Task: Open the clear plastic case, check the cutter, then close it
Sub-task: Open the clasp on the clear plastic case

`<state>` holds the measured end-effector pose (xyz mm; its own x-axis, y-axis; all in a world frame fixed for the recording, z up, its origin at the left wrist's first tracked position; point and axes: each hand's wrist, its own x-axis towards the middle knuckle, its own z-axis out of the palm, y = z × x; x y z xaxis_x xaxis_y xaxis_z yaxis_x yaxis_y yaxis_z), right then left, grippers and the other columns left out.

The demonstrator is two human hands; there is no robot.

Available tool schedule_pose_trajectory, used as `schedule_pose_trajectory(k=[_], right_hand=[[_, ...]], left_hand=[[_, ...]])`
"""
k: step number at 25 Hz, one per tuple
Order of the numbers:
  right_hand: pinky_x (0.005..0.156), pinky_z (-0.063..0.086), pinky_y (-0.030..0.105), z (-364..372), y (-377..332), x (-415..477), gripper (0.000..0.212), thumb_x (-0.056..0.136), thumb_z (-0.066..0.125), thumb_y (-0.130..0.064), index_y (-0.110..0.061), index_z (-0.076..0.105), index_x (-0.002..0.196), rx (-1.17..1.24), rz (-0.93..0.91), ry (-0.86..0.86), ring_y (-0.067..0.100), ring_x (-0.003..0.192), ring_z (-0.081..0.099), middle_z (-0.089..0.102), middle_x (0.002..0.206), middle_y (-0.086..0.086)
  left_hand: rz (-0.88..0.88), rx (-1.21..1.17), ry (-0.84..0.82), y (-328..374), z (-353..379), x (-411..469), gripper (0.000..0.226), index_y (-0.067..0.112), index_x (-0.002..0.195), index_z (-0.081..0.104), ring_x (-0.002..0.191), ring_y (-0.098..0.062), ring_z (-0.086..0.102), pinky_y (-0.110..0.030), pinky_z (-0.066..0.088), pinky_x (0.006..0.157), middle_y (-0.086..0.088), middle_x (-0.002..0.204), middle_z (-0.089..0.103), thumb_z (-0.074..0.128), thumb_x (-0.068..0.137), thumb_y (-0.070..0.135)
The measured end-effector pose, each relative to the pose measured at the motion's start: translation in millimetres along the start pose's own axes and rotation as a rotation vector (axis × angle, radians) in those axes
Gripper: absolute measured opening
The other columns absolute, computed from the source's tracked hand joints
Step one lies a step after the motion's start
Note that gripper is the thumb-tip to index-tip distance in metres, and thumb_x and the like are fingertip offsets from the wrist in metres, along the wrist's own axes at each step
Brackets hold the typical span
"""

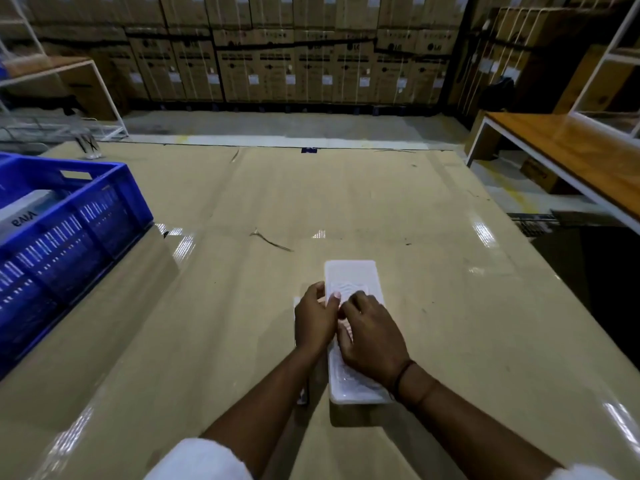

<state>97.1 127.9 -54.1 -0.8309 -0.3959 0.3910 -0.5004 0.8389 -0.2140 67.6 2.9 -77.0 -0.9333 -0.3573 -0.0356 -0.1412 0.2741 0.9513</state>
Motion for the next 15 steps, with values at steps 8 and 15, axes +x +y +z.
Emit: schedule_pose_trajectory(k=[8,15], right_hand=[[0.104,0.049,0.039,-42.3,-29.8,-59.6,0.090,0.073,0.050,-0.083,-0.015,0.064,0.129,-0.089,-0.050,-0.307,0.028,0.125,0.058,0.063,0.137,0.008],[0.060,0.054,0.035,-38.2,-33.0,-55.0,0.050,0.078,0.058,-0.058,-0.010,0.070,0.089,-0.187,-0.246,-0.351,0.028,0.078,0.065,0.068,0.084,0.010]], left_hand=[[-0.006,0.090,-0.001,4.2,-3.1,-10.5,0.035,0.018,0.126,0.064,0.093,-0.015,0.066,-0.030,0.051,0.082,0.002,0.104,0.072,0.064,0.096,0.037],[0.021,0.129,-0.026,7.5,-4.5,-13.5,0.038,0.017,0.134,0.058,0.099,-0.022,0.069,-0.028,0.046,0.077,-0.008,0.115,0.075,0.057,0.101,0.037]])
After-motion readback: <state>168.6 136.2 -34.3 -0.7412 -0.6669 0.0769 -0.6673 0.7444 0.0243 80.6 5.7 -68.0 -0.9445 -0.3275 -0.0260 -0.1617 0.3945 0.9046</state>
